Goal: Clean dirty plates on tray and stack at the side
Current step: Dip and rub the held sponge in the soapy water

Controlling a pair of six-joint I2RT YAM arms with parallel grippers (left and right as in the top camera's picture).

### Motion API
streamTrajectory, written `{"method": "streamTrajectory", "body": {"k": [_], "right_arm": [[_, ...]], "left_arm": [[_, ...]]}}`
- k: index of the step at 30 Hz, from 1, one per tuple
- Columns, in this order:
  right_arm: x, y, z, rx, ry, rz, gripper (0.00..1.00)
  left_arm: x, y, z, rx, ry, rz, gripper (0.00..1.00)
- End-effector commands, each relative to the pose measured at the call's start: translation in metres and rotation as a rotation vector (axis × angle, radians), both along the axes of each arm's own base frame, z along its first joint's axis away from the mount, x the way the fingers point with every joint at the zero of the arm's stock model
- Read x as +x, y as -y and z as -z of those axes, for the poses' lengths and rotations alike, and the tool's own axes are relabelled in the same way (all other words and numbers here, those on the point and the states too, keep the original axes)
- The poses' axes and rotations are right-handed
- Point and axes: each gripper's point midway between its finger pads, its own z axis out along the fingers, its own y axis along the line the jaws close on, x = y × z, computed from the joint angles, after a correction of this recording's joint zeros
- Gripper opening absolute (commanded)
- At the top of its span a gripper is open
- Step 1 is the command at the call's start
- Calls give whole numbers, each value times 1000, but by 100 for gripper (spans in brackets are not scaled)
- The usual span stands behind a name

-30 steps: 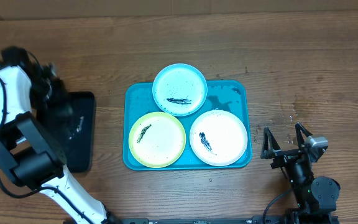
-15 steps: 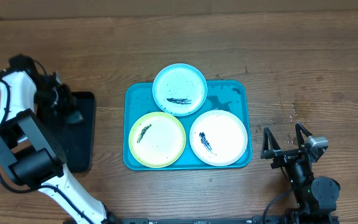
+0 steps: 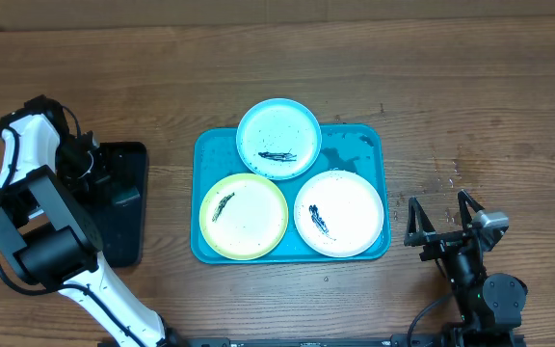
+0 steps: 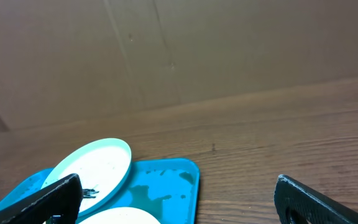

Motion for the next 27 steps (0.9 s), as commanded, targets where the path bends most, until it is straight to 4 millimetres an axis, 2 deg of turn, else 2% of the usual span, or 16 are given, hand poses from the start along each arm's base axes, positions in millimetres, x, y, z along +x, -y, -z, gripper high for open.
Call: {"method": "streamTrajectory", "body": {"k": [1, 7, 9, 11, 14, 15, 18, 20, 22, 27], "right_arm": [[1, 1, 3, 0, -4, 6, 100], [1, 1, 3, 0, -4, 6, 100], [1, 1, 3, 0, -4, 6, 100], [1, 1, 3, 0, -4, 6, 100], [1, 1, 3, 0, -4, 6, 100], [1, 1, 3, 0, -4, 6, 100], [1, 1, 3, 0, -4, 6, 100], [1, 1, 3, 0, -4, 6, 100], [1, 1, 3, 0, -4, 6, 100], [1, 1, 3, 0, -4, 6, 100]], "left_arm": [[2, 11, -8, -55, 12, -12, 100], [-12, 30, 2, -131, -32, -44, 99], [-13, 32, 11, -126, -36, -82, 93], [-11, 31, 13, -121, -27, -84, 85], [-7, 29, 14, -112, -9, -83, 77], [-6, 29, 15, -111, -5, -82, 74], [-5, 30, 15, -109, -2, -76, 49], [-4, 30, 15, -100, -3, -71, 24], [-5, 29, 15, -95, -5, -70, 4], [-6, 28, 15, -89, -11, -68, 4]]}}
